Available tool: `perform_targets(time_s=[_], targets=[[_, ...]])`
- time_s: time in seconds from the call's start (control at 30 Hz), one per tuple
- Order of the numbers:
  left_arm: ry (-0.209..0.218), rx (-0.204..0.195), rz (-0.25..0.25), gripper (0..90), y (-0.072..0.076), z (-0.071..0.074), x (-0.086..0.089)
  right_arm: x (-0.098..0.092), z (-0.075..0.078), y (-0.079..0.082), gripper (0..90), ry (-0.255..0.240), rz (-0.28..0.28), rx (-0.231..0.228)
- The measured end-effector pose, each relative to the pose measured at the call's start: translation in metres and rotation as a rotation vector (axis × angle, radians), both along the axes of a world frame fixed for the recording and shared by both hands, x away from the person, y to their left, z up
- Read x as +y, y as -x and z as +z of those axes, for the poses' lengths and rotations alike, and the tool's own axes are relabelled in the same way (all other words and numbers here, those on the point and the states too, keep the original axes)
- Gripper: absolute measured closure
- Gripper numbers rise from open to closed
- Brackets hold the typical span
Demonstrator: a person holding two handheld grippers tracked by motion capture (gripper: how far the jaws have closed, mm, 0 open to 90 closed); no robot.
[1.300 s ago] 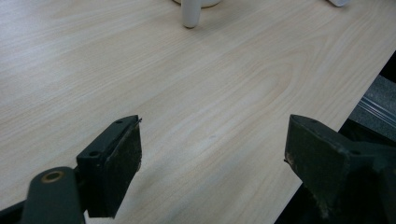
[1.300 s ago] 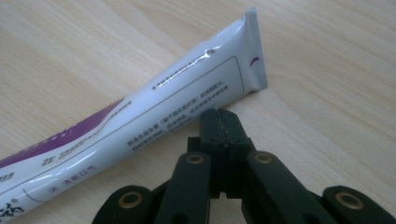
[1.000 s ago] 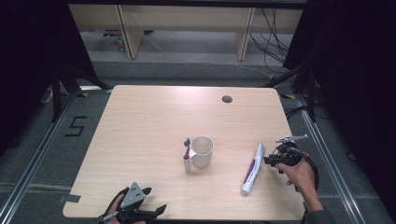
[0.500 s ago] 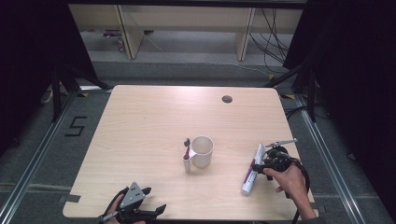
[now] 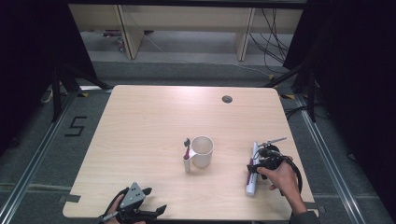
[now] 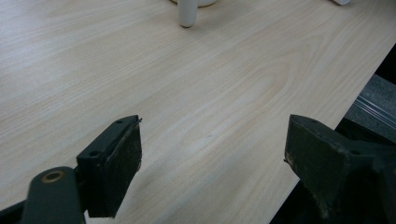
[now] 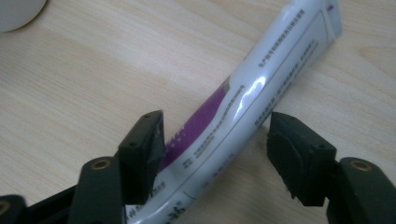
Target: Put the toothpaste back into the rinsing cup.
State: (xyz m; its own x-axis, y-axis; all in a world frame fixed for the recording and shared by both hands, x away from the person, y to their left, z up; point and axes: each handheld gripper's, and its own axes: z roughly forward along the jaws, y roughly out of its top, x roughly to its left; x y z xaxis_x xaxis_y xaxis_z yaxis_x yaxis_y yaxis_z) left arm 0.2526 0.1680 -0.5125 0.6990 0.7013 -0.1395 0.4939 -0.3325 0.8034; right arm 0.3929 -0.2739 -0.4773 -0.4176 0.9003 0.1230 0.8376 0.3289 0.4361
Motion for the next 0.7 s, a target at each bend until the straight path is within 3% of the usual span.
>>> perform_targets(time_s=[0.07, 0.13, 0.17, 0.23, 0.33, 0.37, 0.47, 0.5, 0.53, 0.57, 0.67, 0.7], targets=[[0.001, 0.000, -0.001, 18.7, 0.000, 0.000, 0.000, 0.000, -0.001, -0.002, 47.1, -0.008, 0.020, 0.012], [-0.001, 0.001, -0.003, 18.7, 0.000, 0.000, 0.000, 0.002, -0.002, -0.003, 51.3, 0.004, 0.017, 0.054], [0.015, 0.001, 0.005, 18.7, 0.000, 0.000, -0.001, 0.004, -0.004, -0.003, 52.5, 0.027, 0.010, 0.047], [0.003, -0.001, -0.003, 18.7, 0.000, 0.000, 0.000, 0.004, -0.004, -0.004, 56.1, 0.015, -0.005, 0.046], [-0.004, 0.000, -0.002, 18.9, 0.000, 0.000, 0.000, 0.003, -0.004, -0.006, 63.9, 0.029, 0.037, 0.057], [-0.023, -0.004, -0.009, 18.9, -0.001, 0.001, 0.001, 0.004, -0.002, -0.007, 64.5, 0.030, 0.042, 0.080], [-0.014, -0.003, -0.007, 18.9, 0.000, 0.000, 0.000, 0.009, 0.000, -0.006, 74.1, 0.006, 0.035, 0.092], [-0.023, -0.006, -0.009, 18.9, -0.001, 0.001, 0.001, 0.009, -0.001, -0.007, 75.4, 0.024, 0.058, 0.069], [0.010, -0.002, -0.001, 18.9, 0.000, 0.000, -0.001, 0.009, -0.001, -0.008, 75.6, 0.060, 0.077, 0.076], [-0.013, -0.009, -0.009, 19.0, -0.001, 0.000, 0.001, 0.009, -0.001, -0.009, 75.8, 0.060, 0.094, 0.078], [-0.017, -0.009, -0.011, 19.0, -0.001, 0.000, 0.001, 0.014, -0.001, -0.009, 75.8, 0.087, 0.072, 0.108], [0.000, -0.006, -0.007, 19.0, 0.000, 0.000, 0.000, 0.014, -0.001, -0.011, 75.9, 0.093, 0.115, 0.095]])
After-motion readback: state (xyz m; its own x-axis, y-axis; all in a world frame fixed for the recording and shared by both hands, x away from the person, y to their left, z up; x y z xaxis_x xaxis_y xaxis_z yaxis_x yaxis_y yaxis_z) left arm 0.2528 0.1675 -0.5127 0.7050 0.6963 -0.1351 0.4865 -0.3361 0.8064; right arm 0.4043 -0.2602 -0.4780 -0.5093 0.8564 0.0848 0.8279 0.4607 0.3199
